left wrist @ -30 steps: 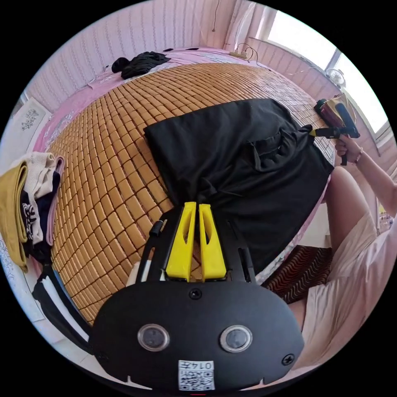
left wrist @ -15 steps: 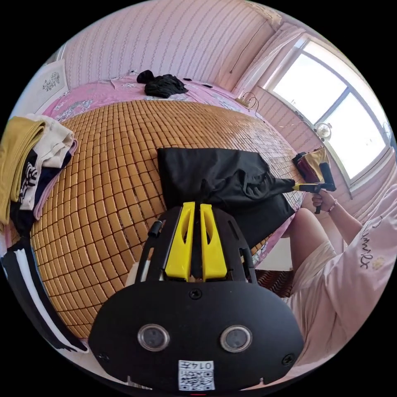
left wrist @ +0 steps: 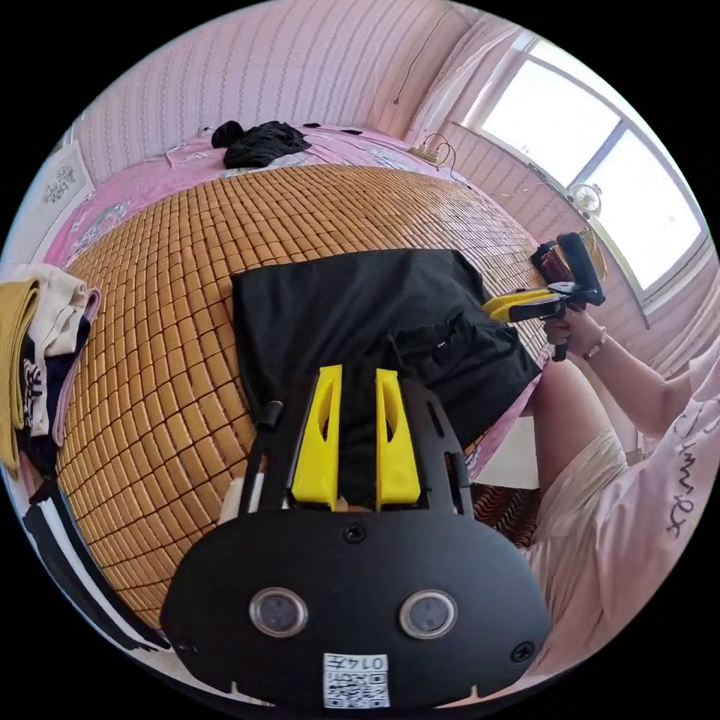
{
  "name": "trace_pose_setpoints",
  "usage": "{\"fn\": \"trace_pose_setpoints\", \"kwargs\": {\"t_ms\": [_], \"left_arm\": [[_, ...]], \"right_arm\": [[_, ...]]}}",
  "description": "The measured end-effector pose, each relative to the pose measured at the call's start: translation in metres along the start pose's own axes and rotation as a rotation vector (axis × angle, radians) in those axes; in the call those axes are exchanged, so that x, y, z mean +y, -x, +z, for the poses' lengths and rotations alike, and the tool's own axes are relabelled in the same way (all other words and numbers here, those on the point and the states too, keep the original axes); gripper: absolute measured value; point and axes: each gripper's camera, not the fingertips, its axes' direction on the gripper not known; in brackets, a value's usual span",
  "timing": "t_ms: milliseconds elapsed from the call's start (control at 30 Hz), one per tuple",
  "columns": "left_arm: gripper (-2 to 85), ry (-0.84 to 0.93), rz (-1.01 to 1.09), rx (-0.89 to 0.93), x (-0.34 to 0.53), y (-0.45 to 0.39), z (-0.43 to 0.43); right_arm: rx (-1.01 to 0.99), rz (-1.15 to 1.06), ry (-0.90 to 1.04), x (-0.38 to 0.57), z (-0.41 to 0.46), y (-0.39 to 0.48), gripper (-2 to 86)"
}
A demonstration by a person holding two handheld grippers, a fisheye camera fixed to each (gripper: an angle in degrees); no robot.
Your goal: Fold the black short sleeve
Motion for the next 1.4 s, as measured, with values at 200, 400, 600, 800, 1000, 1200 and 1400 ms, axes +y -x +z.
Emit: {"fn": "trace_pose_setpoints", "kwargs": {"t_ms": [200,400,600,800,1000,1200,1400], "left_arm": [[6.0,0.149,0.045,-0.006,-0.018,-0.016,0.062],[2.3,0.103,0.068,0.091,0.018,-0.027,0.037],[3.9,0.182,0.055,0.073,0.074,-0.049,0.021],[4.0,0.065,0.004,0.067,0.074,-0.061,0.019],[0.1,0.052,-0.001,0.06,0.05,-0.094,0.073],[-0.9,0.144,0.017,0.058,0.069,-0.111,0.11],[-1.0,0.061,0.029,0.088,0.068,-0.122,0.095]], "right_arm": [[-0.001,-0.041,0.066,-0.003,0.033,0.015,2.4],[-0.252,-0.183,0.105,0.024,0.024,0.041,0.7],[-0.17,-0.233,0.289,0.051,0.045,0.084,1.4],[0.047,-0.199,0.169,0.035,0.058,0.117,3.9],[0.227,-0.168,0.298,0.021,0.104,0.136,4.6],[0.209,-0.184,0.318,0.012,0.117,0.152,4.2],[0.242,-0.359,0.335,-0.019,0.126,0.192,4.7]]}}
